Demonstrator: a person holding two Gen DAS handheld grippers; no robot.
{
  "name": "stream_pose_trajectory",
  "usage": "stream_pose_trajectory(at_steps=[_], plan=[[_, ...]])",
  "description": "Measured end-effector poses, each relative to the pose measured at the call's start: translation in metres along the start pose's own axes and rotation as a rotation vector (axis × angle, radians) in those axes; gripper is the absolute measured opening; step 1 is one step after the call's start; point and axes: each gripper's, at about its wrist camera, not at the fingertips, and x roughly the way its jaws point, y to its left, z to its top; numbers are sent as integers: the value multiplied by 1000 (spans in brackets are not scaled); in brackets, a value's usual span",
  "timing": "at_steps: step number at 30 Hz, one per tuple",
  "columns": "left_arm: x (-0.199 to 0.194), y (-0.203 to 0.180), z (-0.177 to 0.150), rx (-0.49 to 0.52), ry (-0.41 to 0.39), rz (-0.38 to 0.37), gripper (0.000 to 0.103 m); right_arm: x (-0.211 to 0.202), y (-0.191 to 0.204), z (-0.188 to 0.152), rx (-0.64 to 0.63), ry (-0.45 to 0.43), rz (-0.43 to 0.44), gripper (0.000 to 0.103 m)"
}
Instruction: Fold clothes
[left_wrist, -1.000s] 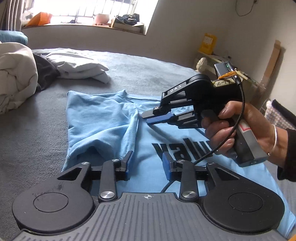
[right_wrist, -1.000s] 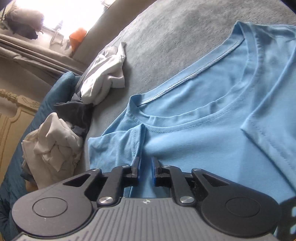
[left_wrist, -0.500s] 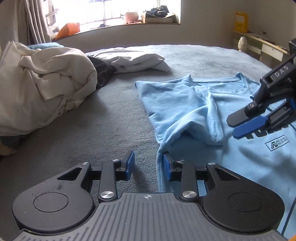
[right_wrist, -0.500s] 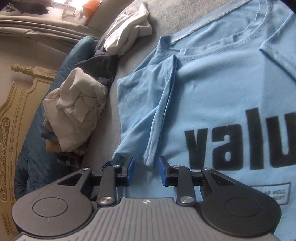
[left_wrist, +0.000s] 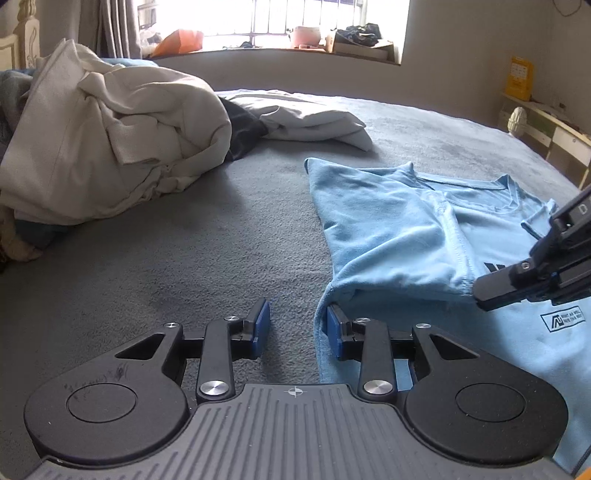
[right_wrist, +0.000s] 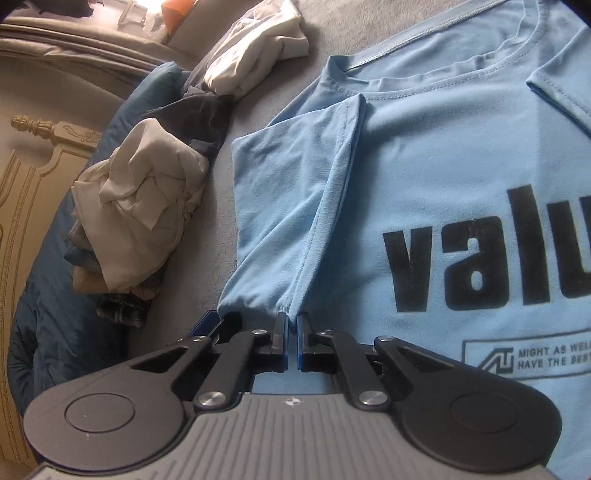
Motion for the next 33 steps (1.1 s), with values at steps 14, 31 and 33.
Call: stream_pose_trajectory(at_steps=[14, 31, 33], plan=[[-11, 2, -5, 0, 9, 11, 33, 3, -12, -13, -10, 27, -88, 3], [2, 11, 17, -159, 45, -116, 33, -1, 41, 9, -464, -188, -208, 9], [11, 7, 8, -140, 58, -89, 33, 13, 34, 15, -503, -202, -290, 9]])
